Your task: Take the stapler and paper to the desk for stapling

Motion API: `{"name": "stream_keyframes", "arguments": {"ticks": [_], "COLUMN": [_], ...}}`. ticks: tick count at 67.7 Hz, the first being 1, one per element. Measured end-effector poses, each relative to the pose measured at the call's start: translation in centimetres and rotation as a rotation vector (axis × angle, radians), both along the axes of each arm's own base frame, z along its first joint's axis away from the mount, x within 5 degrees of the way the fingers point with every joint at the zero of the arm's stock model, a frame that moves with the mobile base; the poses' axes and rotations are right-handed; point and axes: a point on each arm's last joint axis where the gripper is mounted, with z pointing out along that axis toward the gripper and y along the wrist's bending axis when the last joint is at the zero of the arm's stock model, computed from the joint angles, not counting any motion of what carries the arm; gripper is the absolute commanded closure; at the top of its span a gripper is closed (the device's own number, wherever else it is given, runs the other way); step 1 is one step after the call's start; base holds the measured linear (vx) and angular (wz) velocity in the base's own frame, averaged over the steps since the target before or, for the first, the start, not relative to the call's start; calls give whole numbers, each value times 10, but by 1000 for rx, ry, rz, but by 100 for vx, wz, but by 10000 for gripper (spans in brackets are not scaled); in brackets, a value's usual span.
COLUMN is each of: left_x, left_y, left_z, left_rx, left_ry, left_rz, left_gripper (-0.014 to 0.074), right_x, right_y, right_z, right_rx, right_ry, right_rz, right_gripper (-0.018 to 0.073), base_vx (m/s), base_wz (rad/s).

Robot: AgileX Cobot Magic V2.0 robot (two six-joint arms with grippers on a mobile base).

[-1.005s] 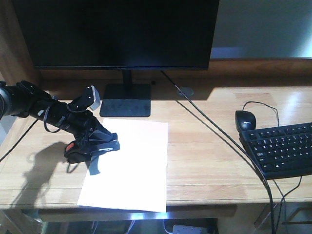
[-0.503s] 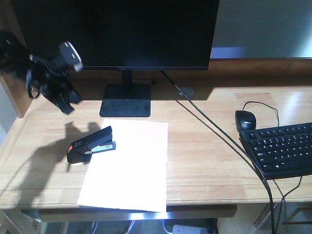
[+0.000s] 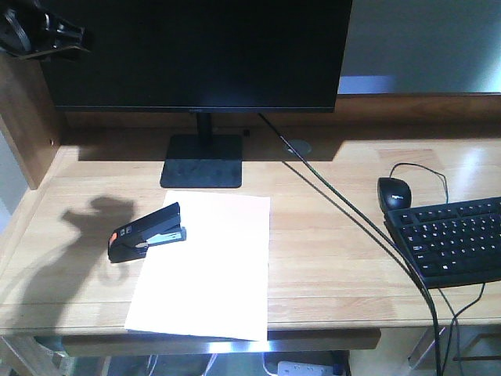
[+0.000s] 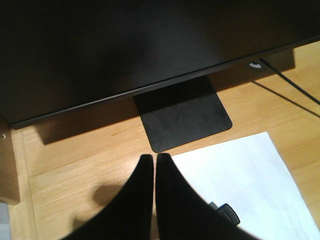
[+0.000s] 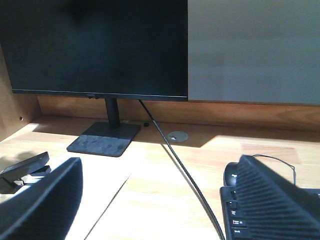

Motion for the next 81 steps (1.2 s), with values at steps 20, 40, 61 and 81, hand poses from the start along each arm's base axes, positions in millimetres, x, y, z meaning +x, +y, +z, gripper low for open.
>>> {"name": "stream_keyframes", "arguments": {"ticks": [20,40,61,81], "left_x": [-61,-157,-263,-345], "left_y": [4,14,21,28], "left_z": [30,25,-33,-109], "left_rx": [-19,-13,21,19], "left_ry": [-86,-286,-367,-587], "left_rz": [12,43,22,30], "left_gripper": [603,603,603,603], "right_x": [0,0,0,0], "right_y": [0,0,0,0], "right_z": [0,0,0,0], "right_rx": [0,0,0,0], "right_ry": [0,0,0,0], "right_rz": [0,0,0,0], "right_gripper": [-32,-32,-32,-32], "base_vx": [0,0,0,0], "base_wz": [0,0,0,0]}}
